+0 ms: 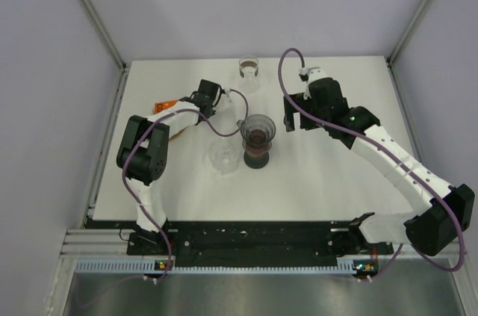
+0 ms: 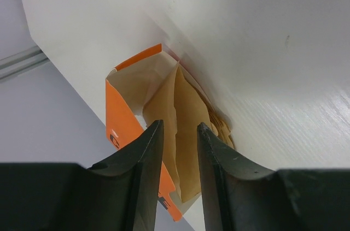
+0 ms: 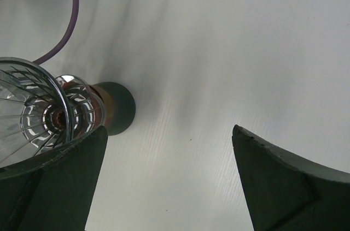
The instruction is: Place the coffee filter in the dripper
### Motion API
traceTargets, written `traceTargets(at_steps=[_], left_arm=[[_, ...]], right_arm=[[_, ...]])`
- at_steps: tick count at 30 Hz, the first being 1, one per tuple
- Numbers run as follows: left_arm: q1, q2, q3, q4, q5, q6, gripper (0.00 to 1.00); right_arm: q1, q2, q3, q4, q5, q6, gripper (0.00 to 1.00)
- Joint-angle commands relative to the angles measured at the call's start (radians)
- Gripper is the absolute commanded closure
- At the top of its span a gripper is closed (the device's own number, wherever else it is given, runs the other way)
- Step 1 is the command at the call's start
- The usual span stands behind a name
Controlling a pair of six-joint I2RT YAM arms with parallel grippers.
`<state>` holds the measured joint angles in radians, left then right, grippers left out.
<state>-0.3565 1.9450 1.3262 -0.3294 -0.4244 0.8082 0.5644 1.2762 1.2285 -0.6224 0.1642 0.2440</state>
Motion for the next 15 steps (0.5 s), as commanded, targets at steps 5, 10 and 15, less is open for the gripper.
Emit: traceTargets(at_steps=[5, 10, 15], left_arm=[[0.001, 0.029, 0.008, 0.09, -0.109, 0.071, 0.66], [0.001, 0.038, -0.05, 0.177, -0.128, 0.131, 0.67], [0.001, 0.055, -0.062, 0.22, -0.154, 0.161, 0.71]], right_arm=[[-0.011, -0.015, 0.005, 0.021, 0.006, -0.005, 0.04], [-0.011, -0.015, 0.005, 0.02, 0.006, -0.008, 0.04], [-0.011, -0.012, 0.006, 0.021, -0.003, -0.011, 0.04]])
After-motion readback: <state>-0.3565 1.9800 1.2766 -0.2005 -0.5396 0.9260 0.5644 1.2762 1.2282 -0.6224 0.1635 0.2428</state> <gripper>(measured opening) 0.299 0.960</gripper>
